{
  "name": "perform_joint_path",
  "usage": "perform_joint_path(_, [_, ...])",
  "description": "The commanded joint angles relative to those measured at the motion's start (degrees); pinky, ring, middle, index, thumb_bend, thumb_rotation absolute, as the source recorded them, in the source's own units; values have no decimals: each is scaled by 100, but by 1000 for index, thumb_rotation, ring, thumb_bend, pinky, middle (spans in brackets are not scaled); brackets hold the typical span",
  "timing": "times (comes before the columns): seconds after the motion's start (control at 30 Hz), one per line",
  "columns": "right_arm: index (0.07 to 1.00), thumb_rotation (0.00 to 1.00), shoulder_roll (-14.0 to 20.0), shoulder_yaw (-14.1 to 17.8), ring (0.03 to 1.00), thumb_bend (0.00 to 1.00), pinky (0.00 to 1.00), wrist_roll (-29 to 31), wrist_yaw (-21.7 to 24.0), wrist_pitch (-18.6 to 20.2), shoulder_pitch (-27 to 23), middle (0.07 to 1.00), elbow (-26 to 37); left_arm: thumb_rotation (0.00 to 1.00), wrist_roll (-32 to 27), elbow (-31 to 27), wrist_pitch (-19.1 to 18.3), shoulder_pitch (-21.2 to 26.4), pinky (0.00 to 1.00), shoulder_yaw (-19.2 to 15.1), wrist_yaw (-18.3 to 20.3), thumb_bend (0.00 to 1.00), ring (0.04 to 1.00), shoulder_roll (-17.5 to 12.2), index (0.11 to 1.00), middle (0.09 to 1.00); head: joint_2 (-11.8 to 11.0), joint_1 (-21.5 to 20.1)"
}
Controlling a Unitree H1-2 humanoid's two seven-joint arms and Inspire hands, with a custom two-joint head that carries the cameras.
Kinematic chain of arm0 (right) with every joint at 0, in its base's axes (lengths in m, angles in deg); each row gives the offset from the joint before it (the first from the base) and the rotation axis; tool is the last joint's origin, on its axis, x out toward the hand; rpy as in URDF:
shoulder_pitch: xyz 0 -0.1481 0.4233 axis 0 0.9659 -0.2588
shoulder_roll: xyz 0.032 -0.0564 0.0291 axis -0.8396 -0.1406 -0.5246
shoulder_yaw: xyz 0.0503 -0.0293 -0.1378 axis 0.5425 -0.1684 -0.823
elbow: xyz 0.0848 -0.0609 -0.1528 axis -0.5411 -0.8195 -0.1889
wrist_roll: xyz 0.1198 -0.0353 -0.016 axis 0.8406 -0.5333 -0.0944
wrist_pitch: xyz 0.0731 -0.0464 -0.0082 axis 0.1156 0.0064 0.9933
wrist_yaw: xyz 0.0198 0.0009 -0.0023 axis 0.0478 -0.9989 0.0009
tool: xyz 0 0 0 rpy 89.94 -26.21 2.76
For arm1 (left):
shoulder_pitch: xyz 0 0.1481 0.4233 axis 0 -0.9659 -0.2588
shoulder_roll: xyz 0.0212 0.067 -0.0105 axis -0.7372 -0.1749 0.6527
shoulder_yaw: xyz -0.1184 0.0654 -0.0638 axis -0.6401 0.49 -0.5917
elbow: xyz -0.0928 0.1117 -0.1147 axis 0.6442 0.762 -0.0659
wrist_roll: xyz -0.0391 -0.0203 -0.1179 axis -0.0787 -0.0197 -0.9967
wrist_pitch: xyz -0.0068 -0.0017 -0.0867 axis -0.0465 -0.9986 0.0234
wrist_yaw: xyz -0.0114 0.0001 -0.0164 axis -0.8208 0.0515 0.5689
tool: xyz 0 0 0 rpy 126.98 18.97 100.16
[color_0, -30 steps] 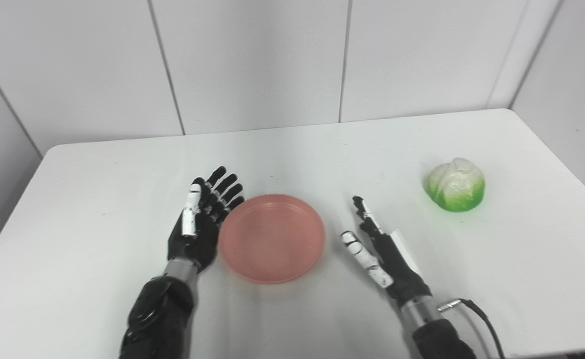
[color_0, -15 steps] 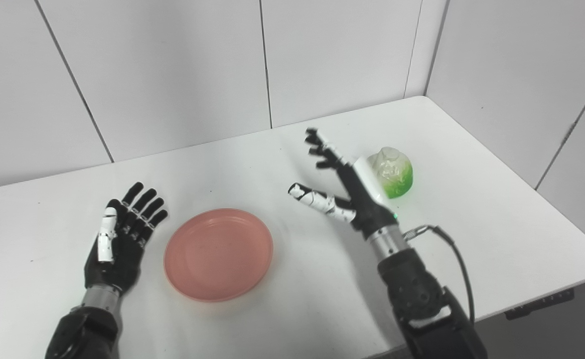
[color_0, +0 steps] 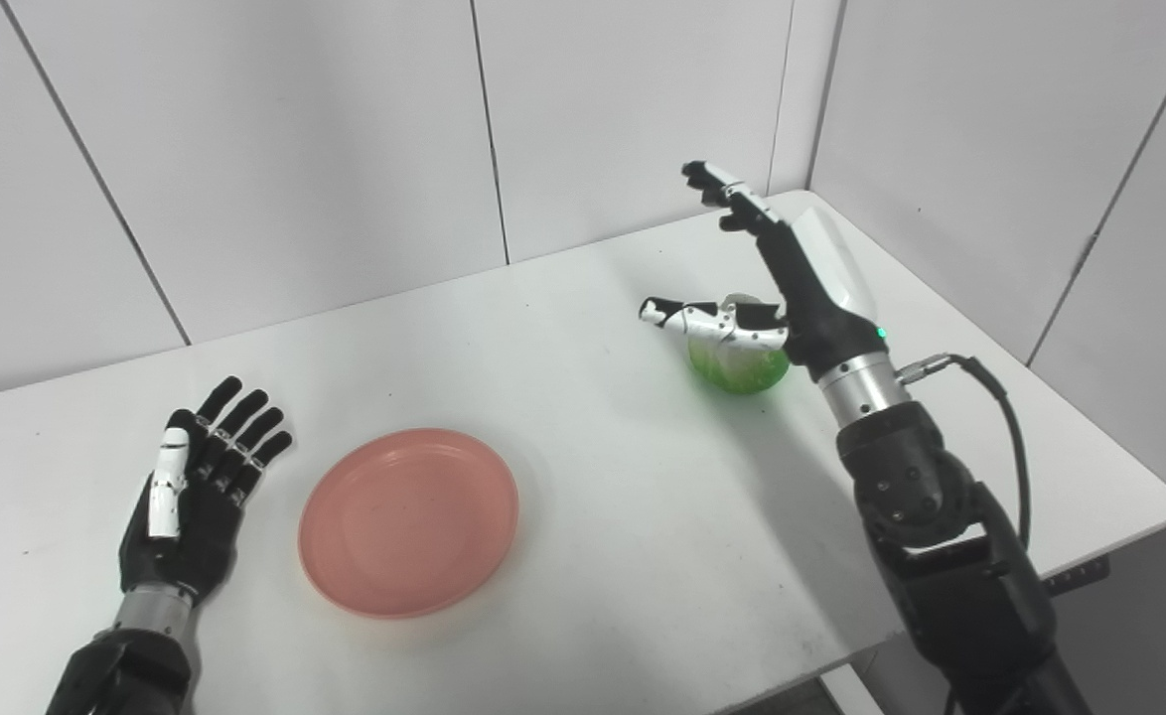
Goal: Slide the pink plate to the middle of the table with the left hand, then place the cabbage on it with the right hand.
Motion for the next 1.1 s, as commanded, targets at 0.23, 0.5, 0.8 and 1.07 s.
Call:
perform_joint_path(0.23, [948,596,764,410,908,1000,834,-266,400,831,-160,931,364,779,21,426,-20,-442,767,-87,39,513,797,-33,792,801,43,84])
perform_joint_path(0.5, [995,628,1081,391,946,1000,858,-427,642,1225,-167,970,-15,771,45,101,-138,-539,779,-50,-17,512,809,6,806,815,105,122])
perform_joint_path(0.8, [992,582,1246,305,946,1000,865,-235,776,1265,-293,971,-686,793,67,-39,-139,-596,780,-40,-53,502,809,-2,808,816,143,164])
perform_joint_path(1.07, [981,599,1404,67,917,1000,809,-138,780,1068,-521,954,-1436,793,68,-301,-238,-681,767,-5,-100,498,802,6,803,809,196,235])
